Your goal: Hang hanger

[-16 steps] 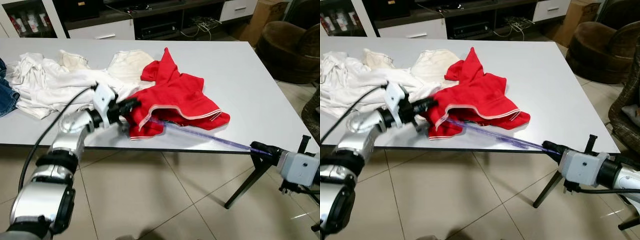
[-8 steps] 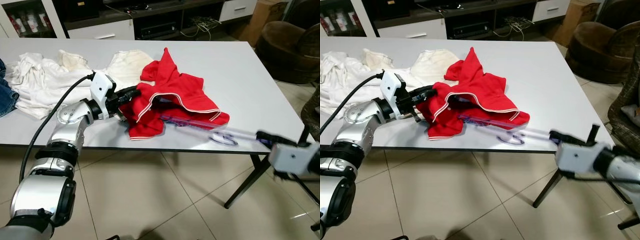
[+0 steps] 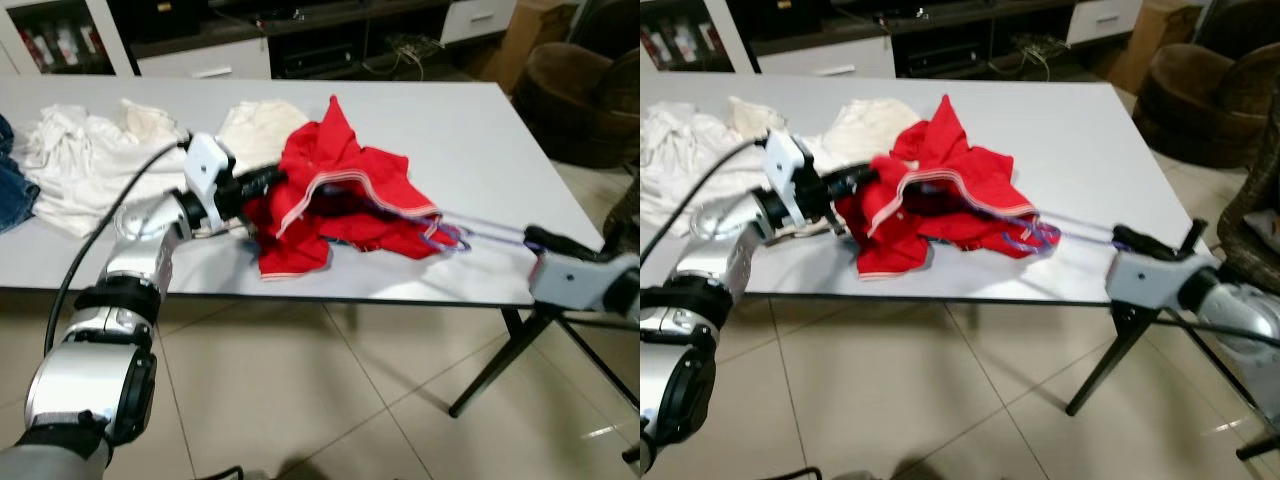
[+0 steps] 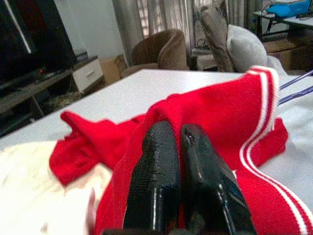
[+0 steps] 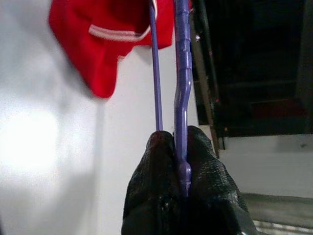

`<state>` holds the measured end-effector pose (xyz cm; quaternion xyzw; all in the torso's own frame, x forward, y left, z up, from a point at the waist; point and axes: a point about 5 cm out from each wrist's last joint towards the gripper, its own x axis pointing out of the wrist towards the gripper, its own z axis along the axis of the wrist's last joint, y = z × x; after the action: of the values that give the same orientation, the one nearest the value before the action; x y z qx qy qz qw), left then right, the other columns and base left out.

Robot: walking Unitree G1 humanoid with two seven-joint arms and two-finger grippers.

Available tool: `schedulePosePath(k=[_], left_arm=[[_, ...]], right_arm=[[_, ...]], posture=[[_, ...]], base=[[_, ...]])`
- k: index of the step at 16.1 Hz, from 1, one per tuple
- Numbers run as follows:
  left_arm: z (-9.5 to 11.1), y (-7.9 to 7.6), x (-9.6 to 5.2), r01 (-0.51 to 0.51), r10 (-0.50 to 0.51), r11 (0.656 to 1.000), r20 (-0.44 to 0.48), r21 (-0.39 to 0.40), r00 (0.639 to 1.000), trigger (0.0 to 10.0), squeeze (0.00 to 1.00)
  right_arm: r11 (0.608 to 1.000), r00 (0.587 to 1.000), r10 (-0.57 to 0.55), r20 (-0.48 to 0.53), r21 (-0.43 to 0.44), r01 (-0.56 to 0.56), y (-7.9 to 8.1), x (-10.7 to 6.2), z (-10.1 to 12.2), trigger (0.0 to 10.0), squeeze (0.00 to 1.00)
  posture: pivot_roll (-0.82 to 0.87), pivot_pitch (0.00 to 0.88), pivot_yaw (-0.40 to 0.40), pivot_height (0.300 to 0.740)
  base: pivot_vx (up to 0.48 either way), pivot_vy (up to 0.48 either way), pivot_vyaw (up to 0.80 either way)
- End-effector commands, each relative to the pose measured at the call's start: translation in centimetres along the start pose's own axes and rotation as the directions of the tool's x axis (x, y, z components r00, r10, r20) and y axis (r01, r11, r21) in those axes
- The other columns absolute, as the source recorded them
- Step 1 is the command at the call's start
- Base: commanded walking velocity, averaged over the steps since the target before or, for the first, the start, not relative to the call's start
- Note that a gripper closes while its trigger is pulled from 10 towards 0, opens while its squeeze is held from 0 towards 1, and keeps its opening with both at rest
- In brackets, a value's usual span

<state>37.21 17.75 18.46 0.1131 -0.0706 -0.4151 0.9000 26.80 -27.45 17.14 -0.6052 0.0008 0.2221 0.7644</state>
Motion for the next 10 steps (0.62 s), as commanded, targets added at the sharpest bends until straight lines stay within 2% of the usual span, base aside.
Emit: schedulePosePath(k=[1, 5, 10], left_arm=[[1.2, 0.2, 0.5, -0.001, 0.0, 1.0, 0.043, 0.031, 0.999, 0.0, 0.0], [1.8, 0.0, 1.3, 0.012, -0.015, 0.999, 0.067, 0.039, 0.998, 0.0, 0.0], [2.8, 0.2, 1.8, 0.01, -0.017, 0.997, 0.094, 0.071, 0.995, 0.0, 0.0]], right_arm=[[1.0, 1.0, 0.0, 0.026, -0.004, 0.0, 0.2, 0.7, 0.8, 10.0, 0.0], [1.0, 0.996, -0.008, 0.093, 0.006, 0.008, 0.6, 2.5, 2.5, 10.0, 0.0], [1.0, 0.993, -0.03, 0.118, 0.01, 0.029, 0.1, 4.2, 3.4, 10.0, 0.0]], posture=[[0.0, 0.0, 0.033, 0.74], [0.01, 0.0, 0.033, 0.74], [0.01, 0.0, 0.034, 0.74]], base=[[0.0, 0.0, 0.0], [0.0, 0.0, 0.0], [0.0, 0.0, 0.0]])
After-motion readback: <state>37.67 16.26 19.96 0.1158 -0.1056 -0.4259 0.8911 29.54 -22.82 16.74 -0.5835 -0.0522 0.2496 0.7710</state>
